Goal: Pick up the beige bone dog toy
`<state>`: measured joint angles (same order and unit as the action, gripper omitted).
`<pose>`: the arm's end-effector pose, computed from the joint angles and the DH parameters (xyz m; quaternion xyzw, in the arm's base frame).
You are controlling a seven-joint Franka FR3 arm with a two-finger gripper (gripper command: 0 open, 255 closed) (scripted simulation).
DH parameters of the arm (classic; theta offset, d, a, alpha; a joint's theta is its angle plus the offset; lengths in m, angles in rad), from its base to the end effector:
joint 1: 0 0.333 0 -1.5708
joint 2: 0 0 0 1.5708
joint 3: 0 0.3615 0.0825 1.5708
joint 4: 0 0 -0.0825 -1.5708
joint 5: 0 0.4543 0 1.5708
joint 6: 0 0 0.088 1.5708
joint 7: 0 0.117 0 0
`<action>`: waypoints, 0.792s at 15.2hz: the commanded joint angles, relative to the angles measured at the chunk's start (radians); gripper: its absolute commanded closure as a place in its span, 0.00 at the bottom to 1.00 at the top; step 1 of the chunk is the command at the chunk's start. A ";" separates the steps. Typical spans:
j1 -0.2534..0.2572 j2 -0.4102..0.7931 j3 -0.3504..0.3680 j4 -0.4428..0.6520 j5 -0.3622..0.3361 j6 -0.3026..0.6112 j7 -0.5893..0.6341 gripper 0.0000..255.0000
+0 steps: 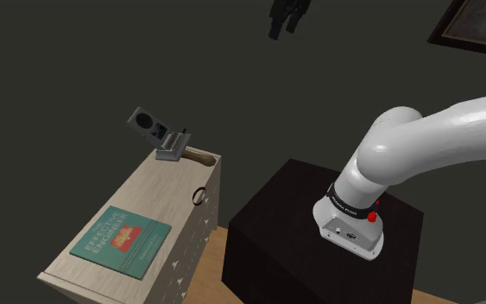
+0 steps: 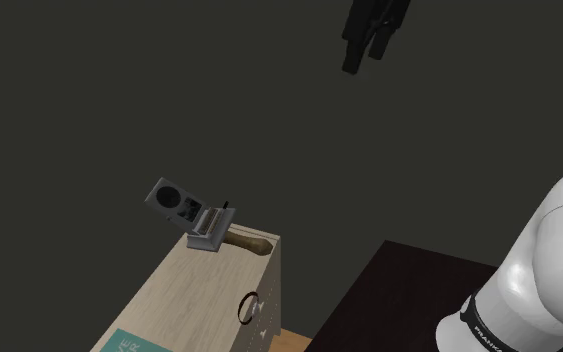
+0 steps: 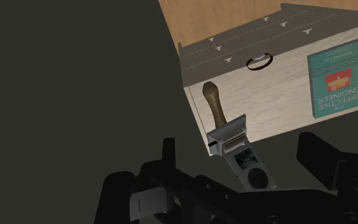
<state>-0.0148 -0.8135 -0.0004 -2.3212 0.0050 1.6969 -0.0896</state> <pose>0.3506 -0.0048 0.6539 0.9948 0.0370 0.0945 0.0023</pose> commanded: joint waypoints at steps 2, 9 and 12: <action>0.003 0.014 0.005 -0.020 0.000 0.032 -0.001 0.00; 0.024 0.152 0.037 -0.129 -0.003 0.261 -0.005 0.00; 0.032 0.231 0.052 -0.157 -0.007 0.360 -0.005 0.00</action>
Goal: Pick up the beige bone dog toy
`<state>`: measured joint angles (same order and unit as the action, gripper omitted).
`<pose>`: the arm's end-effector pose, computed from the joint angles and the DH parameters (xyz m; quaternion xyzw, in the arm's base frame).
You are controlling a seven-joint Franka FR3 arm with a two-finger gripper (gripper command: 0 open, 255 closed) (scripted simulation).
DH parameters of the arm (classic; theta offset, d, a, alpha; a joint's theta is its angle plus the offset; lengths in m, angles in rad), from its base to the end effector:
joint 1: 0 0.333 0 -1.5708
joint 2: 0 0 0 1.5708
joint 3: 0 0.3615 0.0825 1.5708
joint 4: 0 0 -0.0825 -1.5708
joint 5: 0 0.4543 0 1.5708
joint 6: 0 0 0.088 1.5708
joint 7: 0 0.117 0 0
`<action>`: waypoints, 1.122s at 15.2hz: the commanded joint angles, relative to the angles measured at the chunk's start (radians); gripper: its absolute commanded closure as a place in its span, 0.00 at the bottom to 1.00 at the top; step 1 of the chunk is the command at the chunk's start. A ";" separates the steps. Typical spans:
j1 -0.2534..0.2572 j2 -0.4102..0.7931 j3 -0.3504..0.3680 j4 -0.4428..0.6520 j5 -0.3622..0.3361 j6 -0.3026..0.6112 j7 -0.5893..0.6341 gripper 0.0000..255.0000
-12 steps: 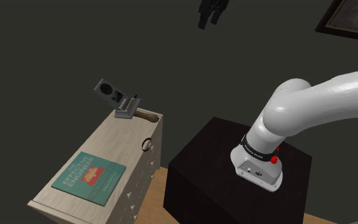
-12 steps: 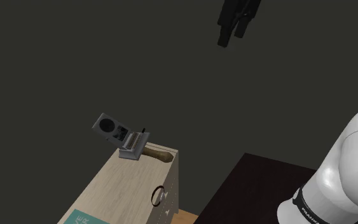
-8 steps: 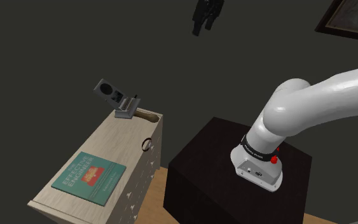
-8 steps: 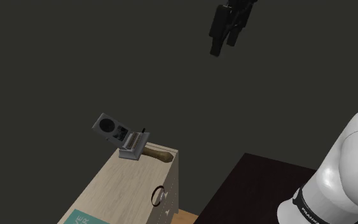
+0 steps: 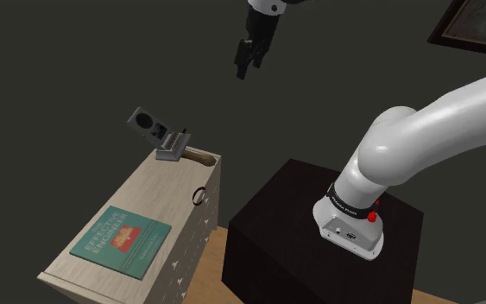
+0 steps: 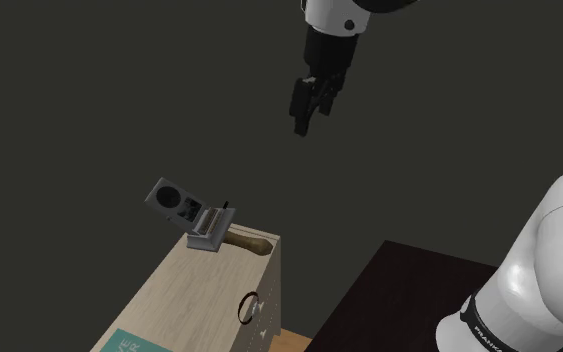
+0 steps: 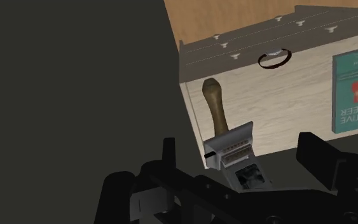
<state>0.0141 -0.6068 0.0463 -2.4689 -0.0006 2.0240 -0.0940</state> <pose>0.4254 0.0272 0.5240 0.9939 0.0739 0.0803 0.0151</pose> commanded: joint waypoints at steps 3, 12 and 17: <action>0.008 0.114 0.020 -0.025 -0.009 0.130 0.002 0.00; 0.011 0.434 0.068 0.000 -0.069 0.400 0.035 0.00; 0.011 0.631 0.085 0.060 -0.143 0.519 0.081 0.00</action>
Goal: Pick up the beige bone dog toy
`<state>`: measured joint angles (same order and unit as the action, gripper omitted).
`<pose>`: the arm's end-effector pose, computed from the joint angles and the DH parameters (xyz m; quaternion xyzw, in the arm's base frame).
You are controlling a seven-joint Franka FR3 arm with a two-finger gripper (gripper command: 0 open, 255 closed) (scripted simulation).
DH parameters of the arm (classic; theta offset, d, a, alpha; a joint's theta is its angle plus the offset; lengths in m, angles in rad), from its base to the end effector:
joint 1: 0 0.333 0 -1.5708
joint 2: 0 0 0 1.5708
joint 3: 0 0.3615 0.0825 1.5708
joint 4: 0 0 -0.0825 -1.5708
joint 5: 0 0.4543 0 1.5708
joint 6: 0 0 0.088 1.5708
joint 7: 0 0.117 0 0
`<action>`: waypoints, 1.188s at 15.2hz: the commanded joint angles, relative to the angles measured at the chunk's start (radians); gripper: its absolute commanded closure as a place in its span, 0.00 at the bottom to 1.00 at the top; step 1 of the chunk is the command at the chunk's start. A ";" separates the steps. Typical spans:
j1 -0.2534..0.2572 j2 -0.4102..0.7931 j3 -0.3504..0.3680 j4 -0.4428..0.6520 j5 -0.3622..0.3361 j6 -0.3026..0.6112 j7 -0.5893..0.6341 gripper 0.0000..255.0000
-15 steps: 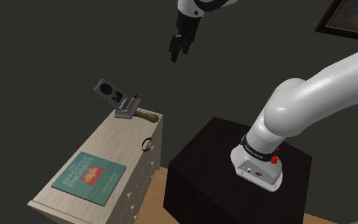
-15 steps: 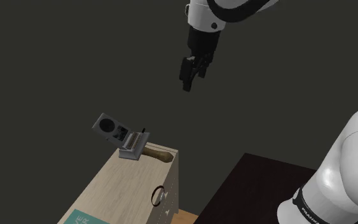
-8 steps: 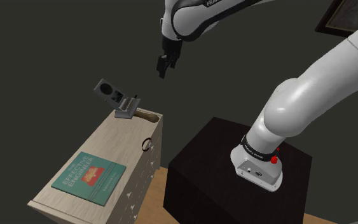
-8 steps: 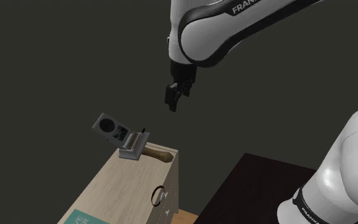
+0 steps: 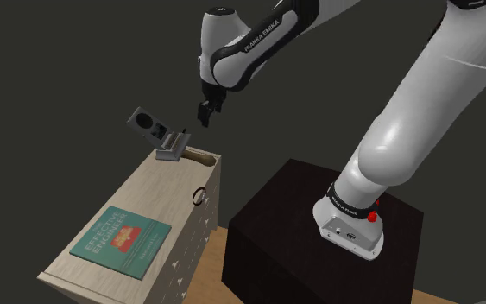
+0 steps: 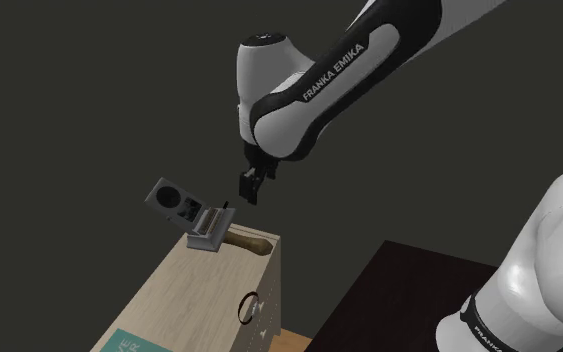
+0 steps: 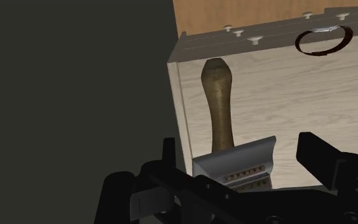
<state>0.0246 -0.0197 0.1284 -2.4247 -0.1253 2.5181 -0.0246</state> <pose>0.5359 0.0830 0.3085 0.9881 0.1369 0.0588 0.0369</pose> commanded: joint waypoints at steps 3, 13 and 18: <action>0.010 0.165 0.002 0.068 -0.076 0.082 0.048 0.00; 0.092 0.564 -0.058 0.315 -0.227 0.194 0.136 0.00; 0.111 0.644 -0.077 0.355 -0.247 0.232 0.154 0.00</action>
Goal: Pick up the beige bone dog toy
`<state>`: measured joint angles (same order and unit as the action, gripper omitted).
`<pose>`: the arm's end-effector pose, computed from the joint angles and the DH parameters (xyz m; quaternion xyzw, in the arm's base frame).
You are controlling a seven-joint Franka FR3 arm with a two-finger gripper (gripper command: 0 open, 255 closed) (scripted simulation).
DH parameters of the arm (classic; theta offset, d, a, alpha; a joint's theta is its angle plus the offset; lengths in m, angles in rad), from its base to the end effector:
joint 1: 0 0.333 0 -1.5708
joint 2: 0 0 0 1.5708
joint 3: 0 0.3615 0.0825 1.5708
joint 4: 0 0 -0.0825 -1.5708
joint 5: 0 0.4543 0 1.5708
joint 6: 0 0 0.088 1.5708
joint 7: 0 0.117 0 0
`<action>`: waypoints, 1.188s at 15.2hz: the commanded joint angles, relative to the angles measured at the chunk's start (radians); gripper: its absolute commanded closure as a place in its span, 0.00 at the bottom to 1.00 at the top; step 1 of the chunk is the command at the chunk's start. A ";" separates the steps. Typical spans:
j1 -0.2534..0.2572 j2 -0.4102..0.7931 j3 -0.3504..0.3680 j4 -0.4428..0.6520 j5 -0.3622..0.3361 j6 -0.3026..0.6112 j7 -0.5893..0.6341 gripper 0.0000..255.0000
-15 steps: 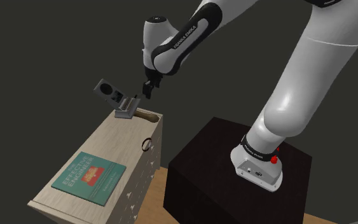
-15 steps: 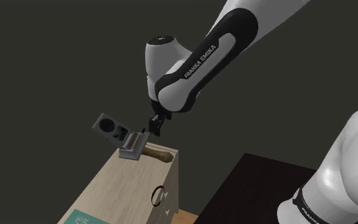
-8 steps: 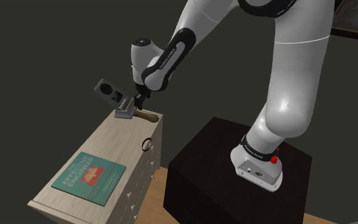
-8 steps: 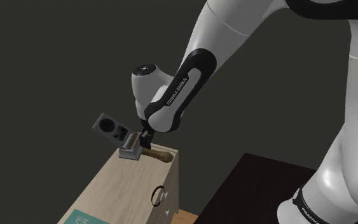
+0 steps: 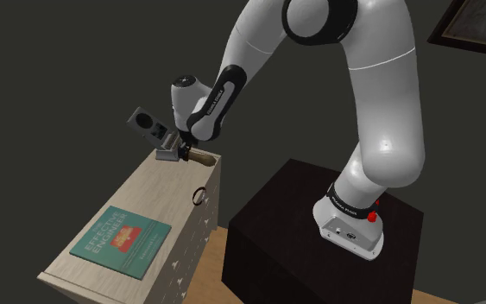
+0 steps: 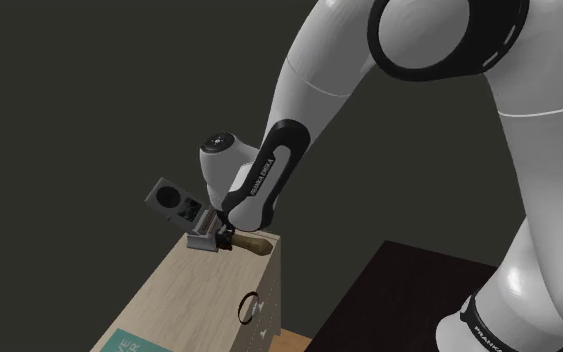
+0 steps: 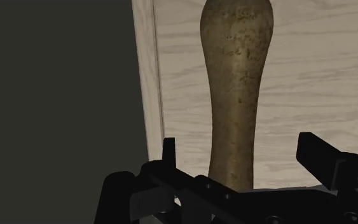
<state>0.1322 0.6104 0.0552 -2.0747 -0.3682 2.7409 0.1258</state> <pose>0.6279 0.1331 0.0985 0.9792 0.1914 0.0392 0.0553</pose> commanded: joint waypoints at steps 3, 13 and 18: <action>0.012 0.053 -0.015 0.020 -0.013 0.034 0.014 0.00; 0.014 0.061 -0.017 0.025 -0.014 0.037 0.016 1.00; 0.005 0.021 -0.006 0.008 -0.006 0.014 0.006 1.00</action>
<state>0.1391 0.6435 0.0458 -2.0620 -0.3764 2.7612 0.1344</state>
